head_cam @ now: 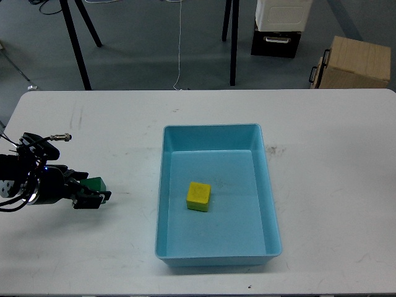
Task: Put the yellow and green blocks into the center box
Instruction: 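Reach the left gripper to the green cube and grasp it, then lift the green cube over the blue tub and release it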
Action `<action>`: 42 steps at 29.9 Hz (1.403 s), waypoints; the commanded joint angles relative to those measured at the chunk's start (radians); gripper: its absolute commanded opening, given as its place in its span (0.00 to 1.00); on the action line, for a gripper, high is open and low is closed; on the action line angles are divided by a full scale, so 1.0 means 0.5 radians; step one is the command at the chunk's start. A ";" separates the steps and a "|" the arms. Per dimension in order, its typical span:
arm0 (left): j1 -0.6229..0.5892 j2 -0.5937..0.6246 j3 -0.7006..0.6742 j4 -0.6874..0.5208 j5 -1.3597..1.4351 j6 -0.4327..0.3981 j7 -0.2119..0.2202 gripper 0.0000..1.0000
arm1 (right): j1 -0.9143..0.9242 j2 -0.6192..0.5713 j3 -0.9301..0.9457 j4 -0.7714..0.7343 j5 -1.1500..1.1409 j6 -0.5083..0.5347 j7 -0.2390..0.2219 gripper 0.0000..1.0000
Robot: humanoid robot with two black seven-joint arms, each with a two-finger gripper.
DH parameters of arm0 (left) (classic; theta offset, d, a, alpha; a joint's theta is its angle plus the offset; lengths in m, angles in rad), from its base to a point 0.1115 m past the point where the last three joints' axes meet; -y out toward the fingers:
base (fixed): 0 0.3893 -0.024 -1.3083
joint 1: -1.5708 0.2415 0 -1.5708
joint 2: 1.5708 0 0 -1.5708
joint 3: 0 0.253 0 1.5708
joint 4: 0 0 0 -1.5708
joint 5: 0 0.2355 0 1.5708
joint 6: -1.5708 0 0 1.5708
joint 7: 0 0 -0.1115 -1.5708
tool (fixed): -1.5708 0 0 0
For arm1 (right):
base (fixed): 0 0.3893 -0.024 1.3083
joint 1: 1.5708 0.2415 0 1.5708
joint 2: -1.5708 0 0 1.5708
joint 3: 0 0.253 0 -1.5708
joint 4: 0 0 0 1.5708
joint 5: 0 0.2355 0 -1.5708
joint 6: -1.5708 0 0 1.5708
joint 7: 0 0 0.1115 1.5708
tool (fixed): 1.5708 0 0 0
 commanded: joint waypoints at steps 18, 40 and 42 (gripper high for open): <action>0.000 0.000 0.000 0.027 0.000 0.000 0.000 0.68 | -0.003 0.001 -0.003 0.000 0.000 -0.001 0.000 0.99; -0.055 0.159 -0.218 0.030 0.000 0.000 0.000 0.49 | -0.009 0.001 -0.006 0.000 -0.003 -0.001 0.000 0.99; -0.058 0.205 -0.236 0.015 -0.022 0.000 0.000 0.49 | -0.012 0.001 -0.006 -0.003 -0.003 -0.001 0.000 0.99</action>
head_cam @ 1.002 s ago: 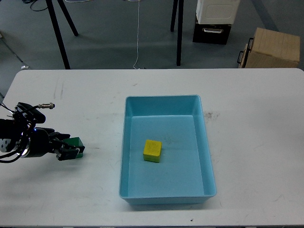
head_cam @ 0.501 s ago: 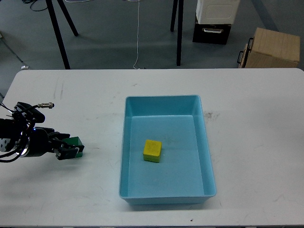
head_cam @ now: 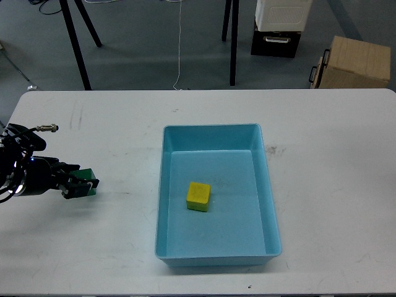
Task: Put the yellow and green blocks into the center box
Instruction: 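Lift the green cube over the blue tub and release it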
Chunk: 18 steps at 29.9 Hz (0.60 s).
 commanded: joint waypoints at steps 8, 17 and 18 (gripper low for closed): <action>-0.225 0.101 -0.075 -0.170 -0.506 0.000 0.000 0.50 | -0.073 0.015 0.000 -0.003 -0.010 0.000 0.001 0.99; -0.484 0.095 0.029 -0.569 -0.798 0.000 0.000 0.50 | -0.086 0.028 0.000 -0.012 -0.013 0.000 -0.002 0.99; -0.499 0.089 0.081 -0.600 -0.804 0.000 0.000 0.50 | -0.089 0.031 0.000 -0.012 -0.013 0.000 -0.002 0.99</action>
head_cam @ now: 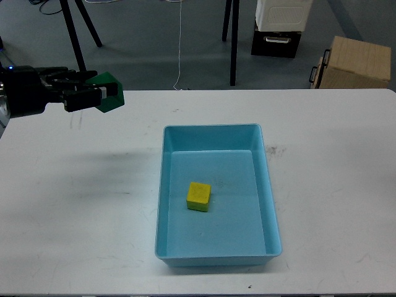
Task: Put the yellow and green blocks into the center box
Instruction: 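Lift the green cube over the blue tub and release it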
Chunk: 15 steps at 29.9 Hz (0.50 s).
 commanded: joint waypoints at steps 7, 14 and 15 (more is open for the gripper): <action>-0.098 -0.232 0.257 -0.149 0.016 0.000 0.000 0.51 | -0.053 -0.005 0.000 -0.001 -0.001 0.003 0.002 0.99; -0.098 -0.523 0.266 -0.082 0.075 0.000 0.000 0.51 | -0.059 0.004 0.000 -0.004 -0.001 0.000 0.002 0.99; -0.095 -0.563 0.266 -0.012 0.111 0.000 0.000 0.51 | -0.062 0.004 0.000 -0.004 -0.001 0.000 -0.001 0.99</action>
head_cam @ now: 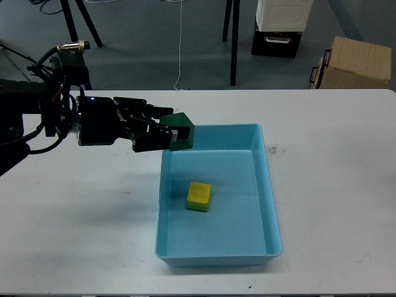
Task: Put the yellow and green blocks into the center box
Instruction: 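Lift the green cube over the blue tub and release it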
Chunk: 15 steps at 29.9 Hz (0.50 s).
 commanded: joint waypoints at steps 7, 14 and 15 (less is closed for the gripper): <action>0.022 -0.398 0.011 0.289 0.206 0.000 0.000 0.51 | -0.018 0.012 0.000 -0.005 0.000 -0.002 -0.001 0.99; 0.031 -0.459 0.014 0.344 0.212 0.000 0.000 0.54 | -0.040 0.012 0.000 -0.002 0.000 -0.002 0.002 0.99; 0.031 -0.468 0.014 0.347 0.215 0.000 0.000 0.55 | -0.040 0.012 0.000 0.001 0.000 -0.002 -0.001 0.99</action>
